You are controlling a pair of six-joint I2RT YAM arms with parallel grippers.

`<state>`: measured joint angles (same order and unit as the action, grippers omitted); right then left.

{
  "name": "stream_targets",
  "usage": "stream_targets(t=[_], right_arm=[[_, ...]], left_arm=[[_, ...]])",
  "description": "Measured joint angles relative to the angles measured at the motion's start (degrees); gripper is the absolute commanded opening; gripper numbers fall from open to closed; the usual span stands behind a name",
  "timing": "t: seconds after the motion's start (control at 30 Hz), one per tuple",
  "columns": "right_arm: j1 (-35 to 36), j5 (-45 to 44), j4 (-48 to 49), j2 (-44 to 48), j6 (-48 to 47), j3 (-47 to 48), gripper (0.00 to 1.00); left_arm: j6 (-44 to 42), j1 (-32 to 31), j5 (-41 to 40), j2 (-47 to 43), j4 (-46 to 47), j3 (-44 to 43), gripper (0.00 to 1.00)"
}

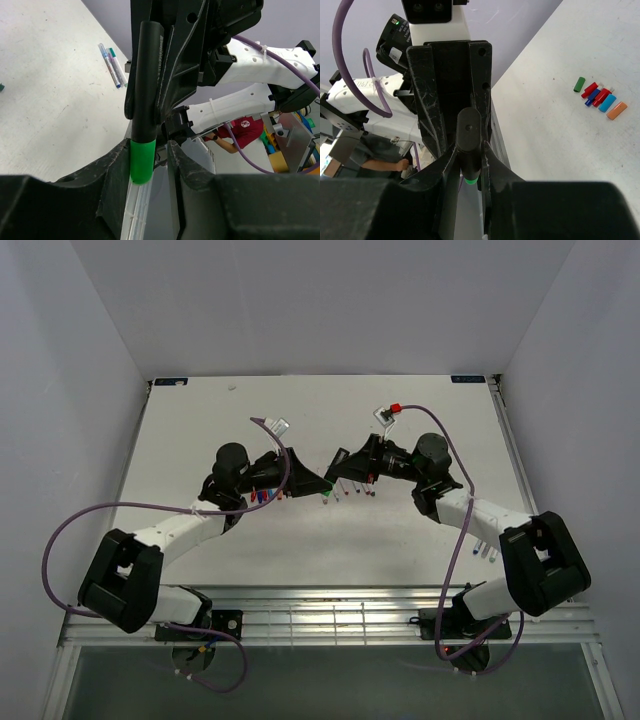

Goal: Open the pen caps

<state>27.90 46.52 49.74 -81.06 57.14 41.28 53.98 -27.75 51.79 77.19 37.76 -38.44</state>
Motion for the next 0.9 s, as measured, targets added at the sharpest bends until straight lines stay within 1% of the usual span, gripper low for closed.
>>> stream_targets(t=[0.07, 0.13, 0.2, 0.23, 0.27, 0.3, 0.33, 0.37, 0.67, 0.9], right_arm=[[0.00, 0.28, 0.48, -0.17, 0.66, 0.00, 0.08], [0.07, 0.26, 1.22, -0.35, 0.94, 0.00, 0.08], [0.17, 0.26, 1.90, -0.63, 1.22, 0.09, 0.08], [0.26, 0.26, 2.27, -0.85, 1.42, 0.17, 0.08], [0.33, 0.28, 2.67, -1.11, 1.64, 0.20, 0.08], [0.37, 0.42, 3.10, -1.25, 2.10, 0.22, 0.08], [0.37, 0.55, 3.43, -1.53, 2.58, 0.24, 0.08], [0.37, 0.68, 3.80, -1.73, 3.02, 0.31, 0.08], [0.39, 1.46, 6.67, -3.10, 4.24, 0.76, 0.08], [1.18, -1.18, 8.61, -2.08, 3.80, 0.24, 0.08]], left_arm=[[0.09, 0.00, 0.09, 0.35, 0.09, 0.00, 0.41], [0.13, -0.02, 0.28, 0.48, 0.17, 0.00, 0.40], [0.13, 0.00, 0.59, 0.55, 0.42, 0.00, 0.43], [0.13, -0.02, 0.83, 0.59, 0.50, 0.00, 0.42], [0.17, -0.02, 1.07, 0.63, 0.63, 0.00, 0.38], [0.26, 0.00, 1.25, 0.68, 0.72, 0.00, 0.18], [0.50, 0.04, 1.20, 0.76, 0.63, 0.02, 0.04], [0.48, 0.15, 1.60, 0.96, 0.94, 0.07, 0.00], [0.76, 0.46, 2.03, 0.72, 2.58, 0.63, 0.00], [0.94, 0.52, -0.11, -1.70, 4.90, 2.82, 0.00]])
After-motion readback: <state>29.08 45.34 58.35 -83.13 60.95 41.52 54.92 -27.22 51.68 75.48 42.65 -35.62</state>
